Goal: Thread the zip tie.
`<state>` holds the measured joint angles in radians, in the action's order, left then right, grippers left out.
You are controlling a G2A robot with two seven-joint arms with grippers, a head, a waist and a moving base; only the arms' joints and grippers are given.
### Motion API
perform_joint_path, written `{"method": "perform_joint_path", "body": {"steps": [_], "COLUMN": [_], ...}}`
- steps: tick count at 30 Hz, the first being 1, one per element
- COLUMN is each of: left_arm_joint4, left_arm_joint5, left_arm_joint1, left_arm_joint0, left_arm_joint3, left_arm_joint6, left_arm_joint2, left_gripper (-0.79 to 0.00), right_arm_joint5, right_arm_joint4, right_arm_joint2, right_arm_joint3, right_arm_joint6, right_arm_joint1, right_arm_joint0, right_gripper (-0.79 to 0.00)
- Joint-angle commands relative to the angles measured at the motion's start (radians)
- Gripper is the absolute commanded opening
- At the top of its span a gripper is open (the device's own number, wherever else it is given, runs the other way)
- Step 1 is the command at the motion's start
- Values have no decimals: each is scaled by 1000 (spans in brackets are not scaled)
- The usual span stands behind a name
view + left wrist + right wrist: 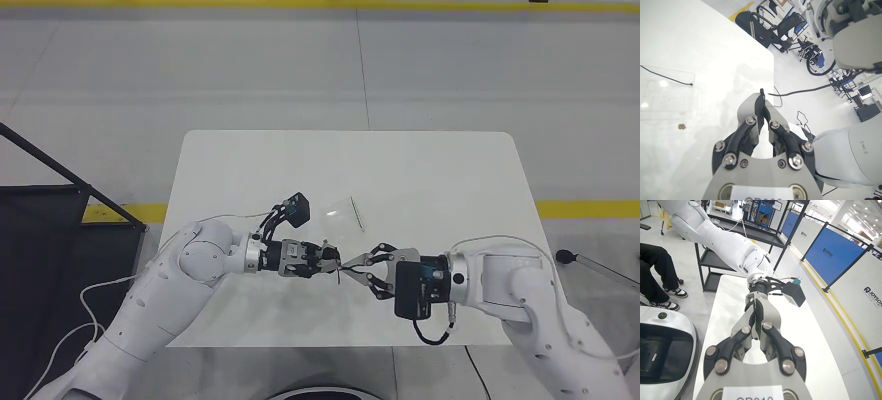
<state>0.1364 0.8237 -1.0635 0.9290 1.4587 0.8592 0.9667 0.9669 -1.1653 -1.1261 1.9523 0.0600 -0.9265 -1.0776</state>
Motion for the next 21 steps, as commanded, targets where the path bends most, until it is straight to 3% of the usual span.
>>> {"method": "perform_joint_path", "body": {"steps": [1,21], "left_arm_joint4": [0,0], "left_arm_joint5": [0,0], "left_arm_joint1": [0,0], "left_arm_joint0": [0,0], "left_arm_joint3": [0,0], "left_arm_joint6": [0,0], "left_arm_joint2": [0,0], "left_gripper": [-785,-785], "right_arm_joint5": [1,15], "right_arm_joint4": [0,-1], "right_arm_joint2": [2,-26], "right_arm_joint3": [-1,-12], "right_arm_joint6": [3,-11], "right_arm_joint1": [-1,-2], "right_arm_joint0": [3,-4], "right_gripper": [-785,-785]}}
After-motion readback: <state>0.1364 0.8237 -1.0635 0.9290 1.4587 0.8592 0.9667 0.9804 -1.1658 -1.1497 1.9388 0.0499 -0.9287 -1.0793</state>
